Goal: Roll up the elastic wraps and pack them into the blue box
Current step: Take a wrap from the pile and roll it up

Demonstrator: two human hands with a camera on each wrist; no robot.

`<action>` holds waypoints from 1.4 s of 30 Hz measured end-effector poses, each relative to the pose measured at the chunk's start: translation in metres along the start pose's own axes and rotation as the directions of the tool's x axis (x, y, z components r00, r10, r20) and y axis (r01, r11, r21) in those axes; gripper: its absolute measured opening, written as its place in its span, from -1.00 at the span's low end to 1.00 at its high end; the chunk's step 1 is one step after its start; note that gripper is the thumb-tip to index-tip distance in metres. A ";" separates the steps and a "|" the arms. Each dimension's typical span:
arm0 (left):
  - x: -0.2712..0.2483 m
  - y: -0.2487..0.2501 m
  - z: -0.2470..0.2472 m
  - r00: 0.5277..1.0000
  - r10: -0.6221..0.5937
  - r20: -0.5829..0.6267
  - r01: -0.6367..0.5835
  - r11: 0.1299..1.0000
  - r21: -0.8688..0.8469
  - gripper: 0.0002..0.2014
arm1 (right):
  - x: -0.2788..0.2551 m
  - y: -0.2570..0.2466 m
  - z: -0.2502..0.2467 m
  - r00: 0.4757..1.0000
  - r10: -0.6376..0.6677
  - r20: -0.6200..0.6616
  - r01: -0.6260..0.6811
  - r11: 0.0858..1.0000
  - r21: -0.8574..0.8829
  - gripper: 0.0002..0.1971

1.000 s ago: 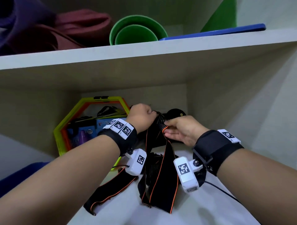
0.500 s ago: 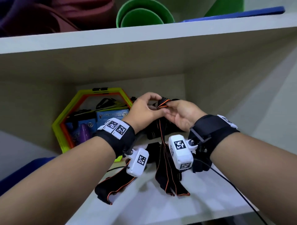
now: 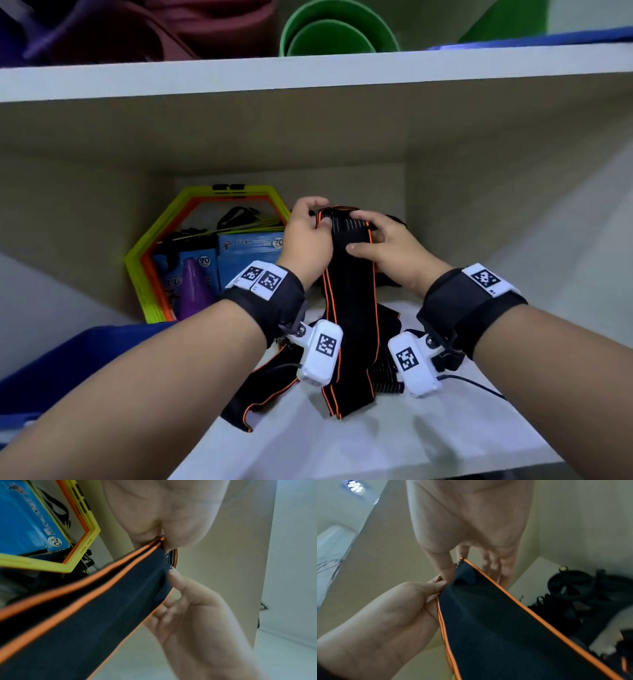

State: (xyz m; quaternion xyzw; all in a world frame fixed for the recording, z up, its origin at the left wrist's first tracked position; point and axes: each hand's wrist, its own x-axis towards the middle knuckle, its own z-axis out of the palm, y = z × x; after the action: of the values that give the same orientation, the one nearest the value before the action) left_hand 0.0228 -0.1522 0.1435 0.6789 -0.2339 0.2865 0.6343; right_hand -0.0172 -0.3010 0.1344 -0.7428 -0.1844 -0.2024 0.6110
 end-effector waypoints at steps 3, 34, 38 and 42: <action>0.005 0.004 0.010 0.994 -0.083 -0.074 0.077 0.994 -0.080 -0.71 | -0.001 0.011 0.009 0.996 -0.090 0.009 0.089 0.995 0.040 -0.29; -0.064 -0.174 0.082 0.550 -0.768 0.327 0.052 0.422 0.905 -0.05 | 0.018 0.068 -0.117 0.963 0.269 -0.008 -0.254 0.898 -0.360 -0.63; -0.060 -0.178 0.129 0.519 -0.780 0.350 -0.018 0.400 0.916 0.09 | 0.019 0.068 -0.145 0.960 0.272 -0.060 -0.276 0.895 -0.352 -0.63; -0.056 -0.178 0.165 0.523 -0.754 0.397 -0.084 0.418 0.905 0.10 | 0.020 0.072 -0.167 0.955 0.282 -0.093 -0.296 0.895 -0.333 -0.61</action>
State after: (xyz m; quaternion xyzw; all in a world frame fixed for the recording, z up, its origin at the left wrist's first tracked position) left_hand 0.1187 -0.3035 -0.0293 0.9779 -0.1453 -0.1173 0.0940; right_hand 0.0248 -0.4779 0.1139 -0.8525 -0.0210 -0.1540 0.4991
